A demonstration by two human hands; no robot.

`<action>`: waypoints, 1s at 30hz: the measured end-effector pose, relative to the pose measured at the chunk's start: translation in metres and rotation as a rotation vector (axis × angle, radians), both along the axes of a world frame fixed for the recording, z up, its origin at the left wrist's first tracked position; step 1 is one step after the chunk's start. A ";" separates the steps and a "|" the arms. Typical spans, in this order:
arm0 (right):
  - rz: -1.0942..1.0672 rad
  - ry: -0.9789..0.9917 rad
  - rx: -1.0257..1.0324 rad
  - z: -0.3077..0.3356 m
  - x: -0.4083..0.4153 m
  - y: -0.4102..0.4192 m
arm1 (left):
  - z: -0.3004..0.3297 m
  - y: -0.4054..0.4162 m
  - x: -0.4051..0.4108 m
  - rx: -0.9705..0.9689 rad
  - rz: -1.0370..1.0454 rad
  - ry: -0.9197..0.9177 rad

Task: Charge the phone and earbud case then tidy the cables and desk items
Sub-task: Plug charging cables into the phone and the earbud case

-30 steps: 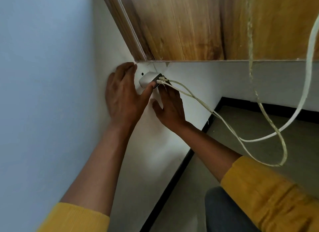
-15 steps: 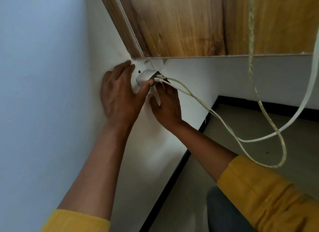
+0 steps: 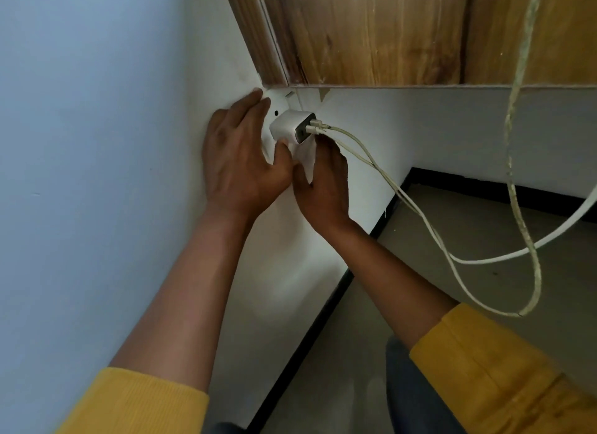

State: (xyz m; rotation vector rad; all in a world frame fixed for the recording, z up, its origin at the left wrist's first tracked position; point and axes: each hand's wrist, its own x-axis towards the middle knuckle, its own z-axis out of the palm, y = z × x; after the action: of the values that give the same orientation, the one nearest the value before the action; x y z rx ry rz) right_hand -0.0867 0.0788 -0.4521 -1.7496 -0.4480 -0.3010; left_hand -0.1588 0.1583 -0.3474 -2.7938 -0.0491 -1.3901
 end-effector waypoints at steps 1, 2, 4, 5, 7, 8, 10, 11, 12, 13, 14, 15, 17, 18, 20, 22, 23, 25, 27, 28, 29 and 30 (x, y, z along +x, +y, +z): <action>-0.003 0.041 -0.004 0.002 -0.004 -0.002 | 0.002 -0.001 -0.003 -0.017 -0.022 0.036; -0.006 0.089 -0.010 0.005 -0.009 -0.005 | 0.005 -0.002 -0.006 -0.043 -0.043 0.081; -0.017 0.210 -0.033 0.014 -0.022 -0.010 | 0.016 -0.001 -0.010 -0.142 -0.082 0.171; -0.021 0.270 -0.042 0.019 -0.030 -0.012 | 0.023 0.000 -0.012 -0.224 -0.108 0.208; -0.020 0.369 -0.050 0.033 -0.043 -0.017 | 0.039 0.001 -0.019 -0.431 -0.159 0.275; -0.012 0.416 -0.053 0.042 -0.048 -0.020 | 0.047 0.000 -0.022 -0.529 -0.167 0.317; 0.026 0.512 -0.081 0.063 -0.054 -0.027 | 0.061 -0.002 -0.030 -0.668 -0.157 0.406; 0.051 0.562 -0.101 0.074 -0.057 -0.031 | 0.068 -0.004 -0.035 -0.701 -0.150 0.447; 0.072 0.614 -0.121 0.086 -0.059 -0.036 | 0.075 -0.008 -0.042 -0.720 -0.141 0.485; 0.086 0.655 -0.152 0.097 -0.061 -0.040 | 0.083 -0.013 -0.050 -0.738 -0.127 0.517; 0.091 0.681 -0.192 0.111 -0.065 -0.045 | 0.092 -0.019 -0.058 -0.754 -0.113 0.539; 0.100 0.702 -0.244 0.127 -0.071 -0.050 | 0.102 -0.025 -0.067 -0.766 -0.104 0.549; 0.141 0.712 -0.302 0.165 -0.083 -0.063 | 0.127 -0.040 -0.082 -0.795 -0.098 0.541; 0.172 0.697 -0.311 0.186 -0.090 -0.071 | 0.141 -0.046 -0.089 -0.817 -0.100 0.533; 0.199 0.650 -0.308 0.228 -0.103 -0.089 | 0.172 -0.060 -0.101 -0.870 -0.103 0.522; 0.188 0.635 -0.306 0.271 -0.113 -0.106 | 0.206 -0.075 -0.112 -0.952 -0.111 0.511; 0.179 0.641 -0.298 0.292 -0.117 -0.114 | 0.224 -0.082 -0.117 -0.994 -0.117 0.507; 0.171 0.674 -0.253 0.334 -0.125 -0.129 | 0.260 -0.097 -0.126 -1.047 -0.133 0.512; 0.166 0.694 -0.199 0.372 -0.132 -0.144 | 0.295 -0.110 -0.134 -1.066 -0.170 0.525; 0.154 0.695 -0.185 0.390 -0.134 -0.151 | 0.310 -0.115 -0.136 -1.074 -0.189 0.534; 0.139 0.690 -0.176 0.407 -0.136 -0.158 | 0.325 -0.119 -0.137 -1.079 -0.204 0.543; 0.126 0.682 -0.166 0.423 -0.137 -0.163 | 0.340 -0.123 -0.138 -1.081 -0.217 0.548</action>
State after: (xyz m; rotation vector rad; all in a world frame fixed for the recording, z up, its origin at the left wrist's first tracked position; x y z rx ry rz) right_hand -0.2232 -0.0845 -0.0289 -1.8472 -0.0828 0.4297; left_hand -0.2964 0.0353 -0.0078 -4.0563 -0.6901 -0.6025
